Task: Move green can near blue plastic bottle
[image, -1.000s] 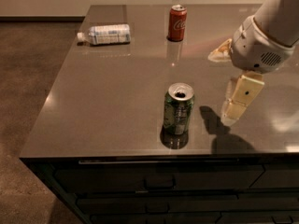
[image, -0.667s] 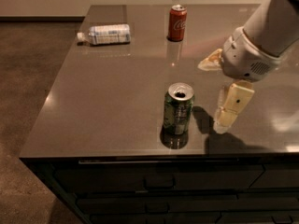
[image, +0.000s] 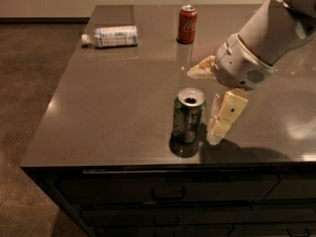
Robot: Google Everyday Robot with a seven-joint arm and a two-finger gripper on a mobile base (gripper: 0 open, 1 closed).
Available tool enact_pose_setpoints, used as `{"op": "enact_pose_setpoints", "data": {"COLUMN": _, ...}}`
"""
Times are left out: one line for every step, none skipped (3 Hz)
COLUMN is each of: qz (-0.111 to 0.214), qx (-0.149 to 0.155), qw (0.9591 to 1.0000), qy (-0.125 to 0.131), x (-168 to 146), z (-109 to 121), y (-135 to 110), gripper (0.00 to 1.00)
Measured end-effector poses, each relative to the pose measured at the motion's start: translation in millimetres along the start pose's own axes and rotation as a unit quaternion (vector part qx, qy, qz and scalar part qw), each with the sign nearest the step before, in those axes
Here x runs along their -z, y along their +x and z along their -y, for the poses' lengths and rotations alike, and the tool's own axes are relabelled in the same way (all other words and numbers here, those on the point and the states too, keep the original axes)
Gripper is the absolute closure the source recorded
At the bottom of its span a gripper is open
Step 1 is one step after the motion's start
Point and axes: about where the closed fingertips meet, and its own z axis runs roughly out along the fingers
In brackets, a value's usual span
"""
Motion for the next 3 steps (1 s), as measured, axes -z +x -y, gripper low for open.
{"op": "enact_pose_setpoints", "data": {"qz": 0.019, "qx": 0.005, "qw": 0.9997, "qy": -0.013, "x": -9, "z": 0, "y": -10, "gripper": 0.17}}
{"op": "enact_pose_setpoints", "data": {"qz": 0.027, "qx": -0.001, "qw": 0.9996, "qy": -0.013, "x": -11, "z": 3, "y": -12, "gripper": 0.39}}
{"op": "enact_pose_setpoints", "data": {"qz": 0.033, "qx": -0.008, "qw": 0.9994, "qy": 0.005, "x": -2, "z": 12, "y": -21, "gripper": 0.64}}
